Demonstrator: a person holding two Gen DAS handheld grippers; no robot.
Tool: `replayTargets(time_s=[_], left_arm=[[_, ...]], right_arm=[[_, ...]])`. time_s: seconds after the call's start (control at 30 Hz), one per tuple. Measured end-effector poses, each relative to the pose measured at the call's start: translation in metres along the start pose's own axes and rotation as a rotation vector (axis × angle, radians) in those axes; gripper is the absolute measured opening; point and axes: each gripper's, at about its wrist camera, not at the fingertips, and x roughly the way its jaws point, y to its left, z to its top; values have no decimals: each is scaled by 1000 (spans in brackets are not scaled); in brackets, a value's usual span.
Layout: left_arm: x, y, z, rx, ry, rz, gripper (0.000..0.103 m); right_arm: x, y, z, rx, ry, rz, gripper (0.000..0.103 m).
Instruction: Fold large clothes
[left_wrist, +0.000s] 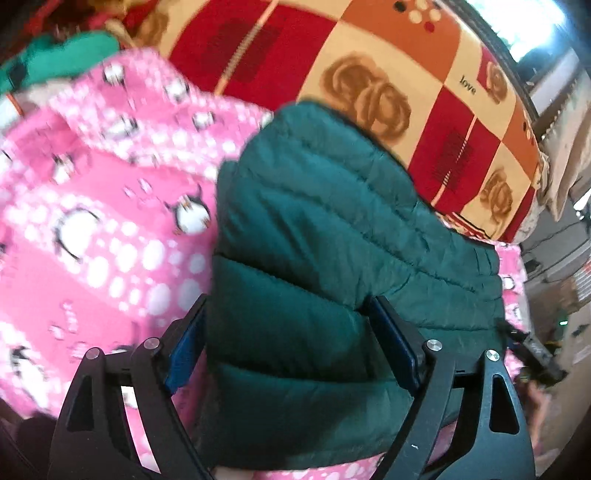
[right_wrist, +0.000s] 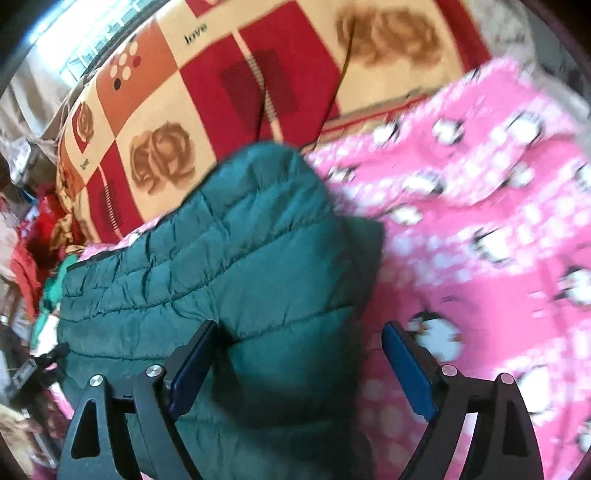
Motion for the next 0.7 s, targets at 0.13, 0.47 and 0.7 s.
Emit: replayTargets(time_s=[0.13, 0.47, 0.7], left_arm=[[-26, -25, -4, 103, -115, 101, 85], [-11, -98, -42, 286, -139, 210, 85], [2, -111, -63, 312, -171, 269, 85]], right_arm=[[-31, 21, -1, -64, -80, -44, 87], [-34, 107, -36, -187, -148, -55, 91], [-21, 130, -53, -225, -137, -77, 91]])
